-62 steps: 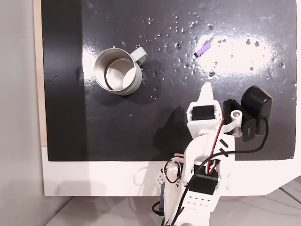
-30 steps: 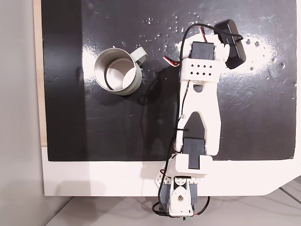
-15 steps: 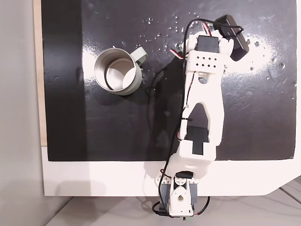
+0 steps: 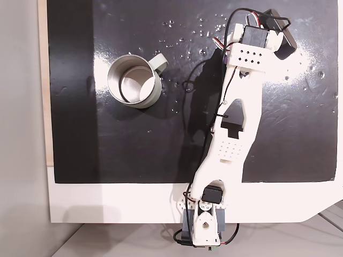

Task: Grasp a pengrip and put it in the cup.

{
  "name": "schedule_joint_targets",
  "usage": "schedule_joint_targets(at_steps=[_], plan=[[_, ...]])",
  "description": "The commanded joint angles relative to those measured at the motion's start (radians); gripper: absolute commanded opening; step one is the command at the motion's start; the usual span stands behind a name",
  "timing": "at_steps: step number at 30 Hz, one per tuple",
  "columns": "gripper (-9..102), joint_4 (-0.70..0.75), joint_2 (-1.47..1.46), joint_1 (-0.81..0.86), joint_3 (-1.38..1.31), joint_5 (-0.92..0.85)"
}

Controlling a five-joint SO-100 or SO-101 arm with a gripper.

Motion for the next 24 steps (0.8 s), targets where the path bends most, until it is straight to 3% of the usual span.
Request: schedule_joint_targets(at_steps=[1,2,5,11,24], plan=[[15,0.153,-0.166,-0.017,-0.373,-0.015],[12,0.193,-0.249,-0.018,-0.511,-0.012],[0,0.19,-0.279,-0.014,-0.546,-0.015],[0,0.193,-0.235,0.005,-0.551,-0.017],[0,0.193,0.66,-0.086,0.049,-0.002]])
